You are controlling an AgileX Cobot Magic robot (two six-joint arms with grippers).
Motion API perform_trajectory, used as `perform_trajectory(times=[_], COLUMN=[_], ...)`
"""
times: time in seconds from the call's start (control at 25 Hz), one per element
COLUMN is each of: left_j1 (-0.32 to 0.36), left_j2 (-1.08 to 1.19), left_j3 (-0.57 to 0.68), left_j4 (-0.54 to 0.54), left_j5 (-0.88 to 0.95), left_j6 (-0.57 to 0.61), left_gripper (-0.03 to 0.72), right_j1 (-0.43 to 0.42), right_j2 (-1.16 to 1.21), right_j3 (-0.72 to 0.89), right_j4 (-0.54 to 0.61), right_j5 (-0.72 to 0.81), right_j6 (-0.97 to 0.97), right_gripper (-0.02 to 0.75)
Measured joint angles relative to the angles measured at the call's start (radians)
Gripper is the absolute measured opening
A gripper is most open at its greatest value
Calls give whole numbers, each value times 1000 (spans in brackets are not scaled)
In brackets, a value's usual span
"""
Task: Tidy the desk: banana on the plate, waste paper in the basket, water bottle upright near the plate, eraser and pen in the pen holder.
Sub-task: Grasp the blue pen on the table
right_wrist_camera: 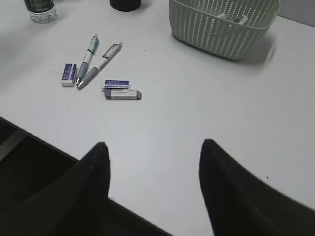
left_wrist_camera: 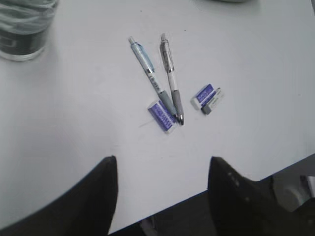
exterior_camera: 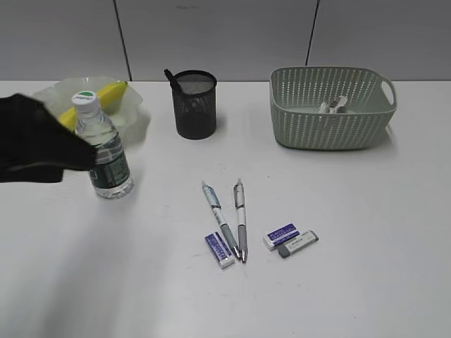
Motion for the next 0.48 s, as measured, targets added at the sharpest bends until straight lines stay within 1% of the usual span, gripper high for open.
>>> perform_trajectory(times=[0.08, 0.12, 0.32, 0.4, 0.48], left_j1=[-23, -47, -203, -253, -283], left_j2=[125, 190, 471, 570, 671], left_j3=[-65, -102, -263, -331, -389], left_j4=[-41, -48, -63, -65, -64], left_j5=[-17, -34, -160, -189, -201], left_j6=[11, 13, 9, -37, -113], left_gripper=[435, 435, 435, 435, 435], right_j1=[0, 0, 0, 0, 0], right_j2=[-2, -4, -8, -8, -8], right_j3=[0, 0, 0, 1, 1], right_j4=[0, 0, 0, 0, 0], right_j5=[0, 0, 0, 0, 0], right_j6=[0, 0, 0, 0, 0], right_gripper=[453, 446, 435, 433, 433])
